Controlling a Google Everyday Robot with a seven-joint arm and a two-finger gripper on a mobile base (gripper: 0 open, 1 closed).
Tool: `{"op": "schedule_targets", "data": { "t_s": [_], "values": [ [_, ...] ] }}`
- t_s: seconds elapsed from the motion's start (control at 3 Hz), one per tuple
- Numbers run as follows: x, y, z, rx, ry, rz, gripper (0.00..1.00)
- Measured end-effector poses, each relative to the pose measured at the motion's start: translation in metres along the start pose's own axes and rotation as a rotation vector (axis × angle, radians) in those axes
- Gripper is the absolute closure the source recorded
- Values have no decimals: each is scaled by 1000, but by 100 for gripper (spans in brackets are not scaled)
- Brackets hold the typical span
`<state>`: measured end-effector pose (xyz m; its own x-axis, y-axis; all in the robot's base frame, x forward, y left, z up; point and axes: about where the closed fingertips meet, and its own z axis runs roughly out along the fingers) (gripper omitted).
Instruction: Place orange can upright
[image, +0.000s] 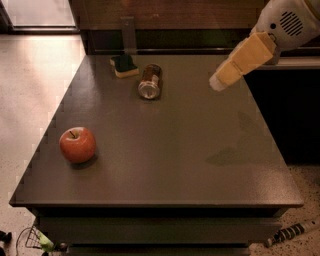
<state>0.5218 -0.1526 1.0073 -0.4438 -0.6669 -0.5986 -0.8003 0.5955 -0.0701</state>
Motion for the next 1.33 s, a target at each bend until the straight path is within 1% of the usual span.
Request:
{"op": "schedule_targets", "data": {
  "t_s": [0.33,0.67,1.0,1.33],
  "values": [
    [-34,-5,36,-1,-71,215,0],
    [-46,-12,56,-20,-107,385,0],
    [-56,-19,69,-30,-116,495,0],
    [-57,-20,70,-29,-112,499,0]
  ]
}}
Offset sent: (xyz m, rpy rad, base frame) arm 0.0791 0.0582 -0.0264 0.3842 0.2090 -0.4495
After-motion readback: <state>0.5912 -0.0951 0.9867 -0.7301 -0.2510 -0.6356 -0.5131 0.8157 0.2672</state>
